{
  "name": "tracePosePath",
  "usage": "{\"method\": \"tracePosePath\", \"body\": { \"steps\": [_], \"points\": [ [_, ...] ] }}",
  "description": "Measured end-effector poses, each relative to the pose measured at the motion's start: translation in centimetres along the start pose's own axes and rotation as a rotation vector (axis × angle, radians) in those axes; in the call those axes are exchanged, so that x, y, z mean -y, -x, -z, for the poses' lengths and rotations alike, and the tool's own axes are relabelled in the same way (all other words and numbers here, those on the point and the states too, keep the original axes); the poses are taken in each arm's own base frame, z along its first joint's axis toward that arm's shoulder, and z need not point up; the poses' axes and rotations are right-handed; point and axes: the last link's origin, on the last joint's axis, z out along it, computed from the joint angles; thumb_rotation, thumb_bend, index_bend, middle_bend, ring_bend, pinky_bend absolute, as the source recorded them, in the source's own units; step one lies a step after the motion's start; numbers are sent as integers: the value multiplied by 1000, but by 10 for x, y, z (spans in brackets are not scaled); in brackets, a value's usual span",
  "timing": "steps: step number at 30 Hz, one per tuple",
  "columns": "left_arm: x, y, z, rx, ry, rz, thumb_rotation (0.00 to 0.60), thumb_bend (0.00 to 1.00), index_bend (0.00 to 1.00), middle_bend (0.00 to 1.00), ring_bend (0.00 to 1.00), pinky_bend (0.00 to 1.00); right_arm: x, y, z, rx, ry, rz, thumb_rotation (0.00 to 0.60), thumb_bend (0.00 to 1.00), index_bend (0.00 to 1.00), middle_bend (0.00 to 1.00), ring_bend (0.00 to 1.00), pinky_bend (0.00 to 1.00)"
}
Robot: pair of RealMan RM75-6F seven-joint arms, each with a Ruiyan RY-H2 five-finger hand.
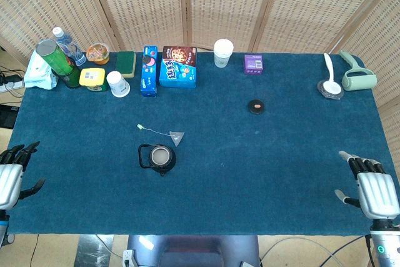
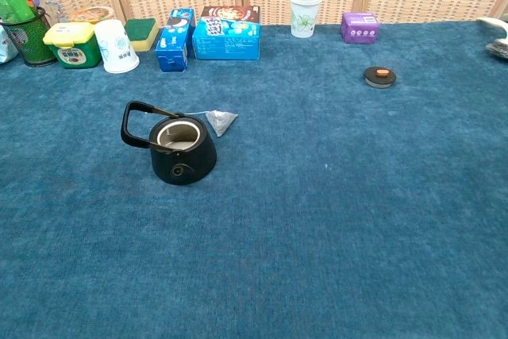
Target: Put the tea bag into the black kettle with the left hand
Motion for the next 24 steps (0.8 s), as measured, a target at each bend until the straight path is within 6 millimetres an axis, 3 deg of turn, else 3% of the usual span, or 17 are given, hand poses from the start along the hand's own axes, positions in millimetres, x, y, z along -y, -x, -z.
{"method": "tracePosePath", "body": {
  "steps": [18, 20, 24],
  "points": [
    [1, -4, -8, -15, 8, -14, 600, 287, 119, 250, 146, 159, 1, 0, 0, -1, 2, -3, 600, 154, 201, 290, 302, 244],
    [1, -6, -11, -18, 16, -20, 600, 287, 118, 253, 170, 208, 1, 0, 0, -2, 3, -3, 600, 154, 201, 290, 302, 245],
    [-1, -10, -21, -18, 42, -37, 600, 286, 129, 347, 316, 487, 0, -1, 0, -2, 9, -12, 600, 154, 201, 289, 302, 246]
  ]
}}
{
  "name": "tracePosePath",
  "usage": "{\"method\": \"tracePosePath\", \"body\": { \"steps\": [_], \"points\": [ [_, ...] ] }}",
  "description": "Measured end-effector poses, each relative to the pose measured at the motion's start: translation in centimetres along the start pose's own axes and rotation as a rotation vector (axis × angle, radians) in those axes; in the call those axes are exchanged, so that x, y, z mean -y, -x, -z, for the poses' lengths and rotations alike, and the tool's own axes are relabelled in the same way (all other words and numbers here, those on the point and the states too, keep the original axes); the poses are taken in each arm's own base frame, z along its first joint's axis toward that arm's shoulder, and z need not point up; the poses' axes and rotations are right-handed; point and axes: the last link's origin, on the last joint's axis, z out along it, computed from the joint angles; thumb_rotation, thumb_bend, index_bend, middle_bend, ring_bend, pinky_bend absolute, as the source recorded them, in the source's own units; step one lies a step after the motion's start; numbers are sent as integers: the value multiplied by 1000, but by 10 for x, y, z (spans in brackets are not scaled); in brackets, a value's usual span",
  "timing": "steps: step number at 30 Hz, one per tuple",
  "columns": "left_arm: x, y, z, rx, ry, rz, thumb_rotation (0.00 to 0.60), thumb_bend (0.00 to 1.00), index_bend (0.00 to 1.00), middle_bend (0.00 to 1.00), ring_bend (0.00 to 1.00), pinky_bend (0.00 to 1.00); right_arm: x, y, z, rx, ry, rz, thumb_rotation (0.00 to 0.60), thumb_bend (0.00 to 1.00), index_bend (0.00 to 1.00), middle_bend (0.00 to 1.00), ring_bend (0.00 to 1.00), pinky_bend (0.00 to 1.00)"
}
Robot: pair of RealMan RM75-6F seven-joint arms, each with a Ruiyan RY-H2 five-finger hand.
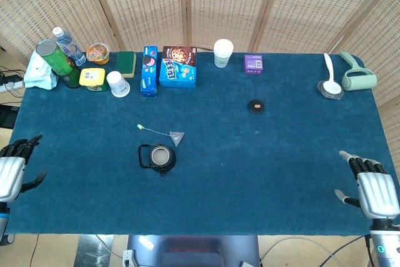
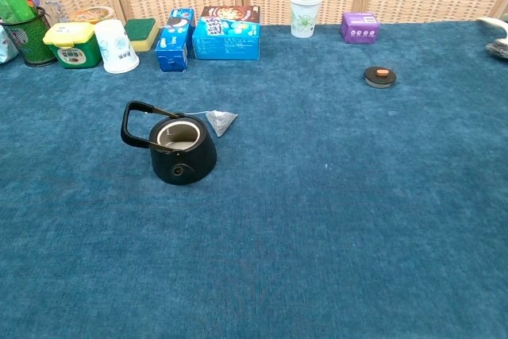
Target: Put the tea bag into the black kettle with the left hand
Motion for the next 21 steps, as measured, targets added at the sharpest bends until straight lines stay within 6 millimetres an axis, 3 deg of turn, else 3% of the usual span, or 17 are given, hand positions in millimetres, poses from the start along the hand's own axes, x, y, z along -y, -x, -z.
{"method": "tracePosePath", "body": {
  "steps": [5, 11, 15, 21],
  "points": [
    [-3, -6, -20, 8, 44, -33, 600, 287, 152, 587, 526, 686, -1, 0, 0, 4, 6, -10, 600, 154, 201, 289, 305, 252],
    [-12, -12, -47, 40, 107, -74, 600, 290, 191, 954, 884, 935, -3, 1, 0, 9, 16, -13, 600, 154, 201, 289, 344, 282],
    [-19, -10, -65, 94, 135, -75, 600, 346, 286, 1000, 987, 999, -5, 3, -1, 24, 25, -20, 600, 154, 201, 289, 358, 288],
    [-39, -4, -102, 198, 180, -27, 600, 415, 411, 1000, 1000, 1000, -8, 5, 0, 35, 39, -28, 600, 154, 201, 289, 361, 289]
  ]
}}
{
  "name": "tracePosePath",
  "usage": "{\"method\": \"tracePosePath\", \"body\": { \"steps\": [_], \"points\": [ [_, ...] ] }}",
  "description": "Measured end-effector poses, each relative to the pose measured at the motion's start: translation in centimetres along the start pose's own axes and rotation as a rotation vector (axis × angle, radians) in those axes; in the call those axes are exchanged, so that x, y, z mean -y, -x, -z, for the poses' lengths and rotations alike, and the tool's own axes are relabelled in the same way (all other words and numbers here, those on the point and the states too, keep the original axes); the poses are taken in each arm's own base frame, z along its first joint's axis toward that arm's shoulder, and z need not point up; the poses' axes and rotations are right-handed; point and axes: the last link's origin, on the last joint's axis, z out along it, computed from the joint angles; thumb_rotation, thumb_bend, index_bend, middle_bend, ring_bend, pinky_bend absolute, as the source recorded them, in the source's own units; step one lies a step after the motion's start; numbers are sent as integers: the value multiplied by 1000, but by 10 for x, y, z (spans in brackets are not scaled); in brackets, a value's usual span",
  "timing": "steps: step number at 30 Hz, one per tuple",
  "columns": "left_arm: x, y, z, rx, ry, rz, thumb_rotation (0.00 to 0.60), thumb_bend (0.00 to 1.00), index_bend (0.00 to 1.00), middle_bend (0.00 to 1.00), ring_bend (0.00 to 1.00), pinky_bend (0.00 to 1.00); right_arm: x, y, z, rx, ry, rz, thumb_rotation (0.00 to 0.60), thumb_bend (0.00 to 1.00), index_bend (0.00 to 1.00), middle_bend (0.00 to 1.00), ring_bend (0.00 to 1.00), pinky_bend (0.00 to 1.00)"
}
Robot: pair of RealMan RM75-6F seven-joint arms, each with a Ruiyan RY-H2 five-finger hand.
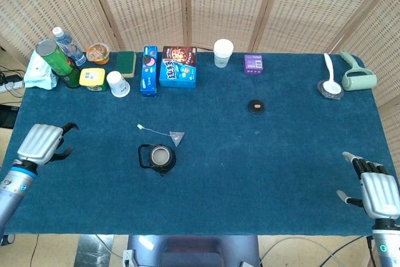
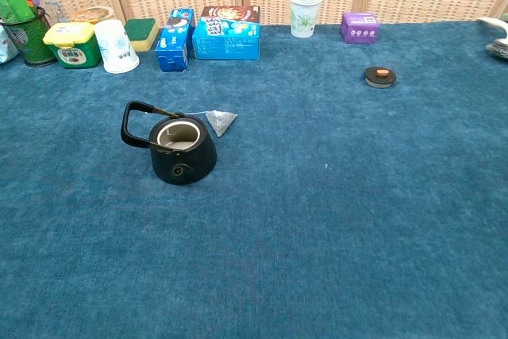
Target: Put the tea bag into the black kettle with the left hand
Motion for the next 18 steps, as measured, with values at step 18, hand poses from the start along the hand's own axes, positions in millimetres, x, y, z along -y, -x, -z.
{"method": "tracePosePath", "body": {
  "steps": [18],
  "points": [
    [-42, 7, -85, 96, 30, 102, 600, 325, 457, 1000, 1000, 1000, -13, 11, -2, 59, 38, -21, 600, 154, 201, 290, 363, 302]
  ]
}}
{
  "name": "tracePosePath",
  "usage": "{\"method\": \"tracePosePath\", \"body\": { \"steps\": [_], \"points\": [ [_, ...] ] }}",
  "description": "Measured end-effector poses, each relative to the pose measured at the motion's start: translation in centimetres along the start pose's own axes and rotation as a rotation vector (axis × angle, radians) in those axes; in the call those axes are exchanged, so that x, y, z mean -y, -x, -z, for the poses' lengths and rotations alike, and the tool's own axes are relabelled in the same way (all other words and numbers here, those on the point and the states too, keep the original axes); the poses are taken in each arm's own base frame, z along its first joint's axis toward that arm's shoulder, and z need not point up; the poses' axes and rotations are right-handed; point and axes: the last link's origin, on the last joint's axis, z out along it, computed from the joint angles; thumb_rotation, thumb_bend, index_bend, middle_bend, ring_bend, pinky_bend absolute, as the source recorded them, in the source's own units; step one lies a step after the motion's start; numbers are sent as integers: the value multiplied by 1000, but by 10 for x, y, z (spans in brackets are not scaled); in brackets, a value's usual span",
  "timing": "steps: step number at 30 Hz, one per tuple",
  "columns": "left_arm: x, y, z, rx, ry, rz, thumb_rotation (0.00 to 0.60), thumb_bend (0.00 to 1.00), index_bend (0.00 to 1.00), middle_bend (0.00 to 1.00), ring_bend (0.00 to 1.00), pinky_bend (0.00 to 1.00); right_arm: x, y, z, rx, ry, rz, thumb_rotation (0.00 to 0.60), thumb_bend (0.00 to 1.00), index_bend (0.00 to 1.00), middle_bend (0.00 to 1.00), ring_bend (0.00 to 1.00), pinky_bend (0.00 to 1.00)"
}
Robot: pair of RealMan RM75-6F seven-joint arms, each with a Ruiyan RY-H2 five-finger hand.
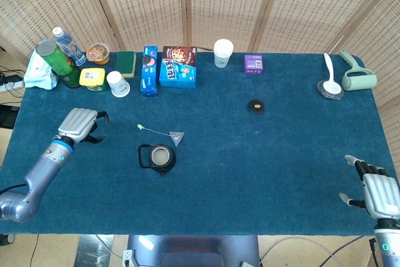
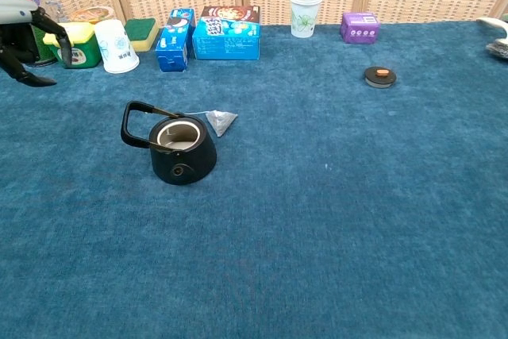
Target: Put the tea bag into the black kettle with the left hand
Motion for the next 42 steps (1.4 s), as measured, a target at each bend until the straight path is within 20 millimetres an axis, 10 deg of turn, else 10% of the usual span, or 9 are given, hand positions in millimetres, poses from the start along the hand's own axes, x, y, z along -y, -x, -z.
{"method": "tracePosePath", "body": {
  "steps": [42],
  "points": [
    [-71, 45, -111, 160, -35, -87, 600, 380, 460, 1000, 1000, 1000, -27, 1, 6, 1, 97, -34, 600, 155, 201, 290, 368, 329]
  ]
}}
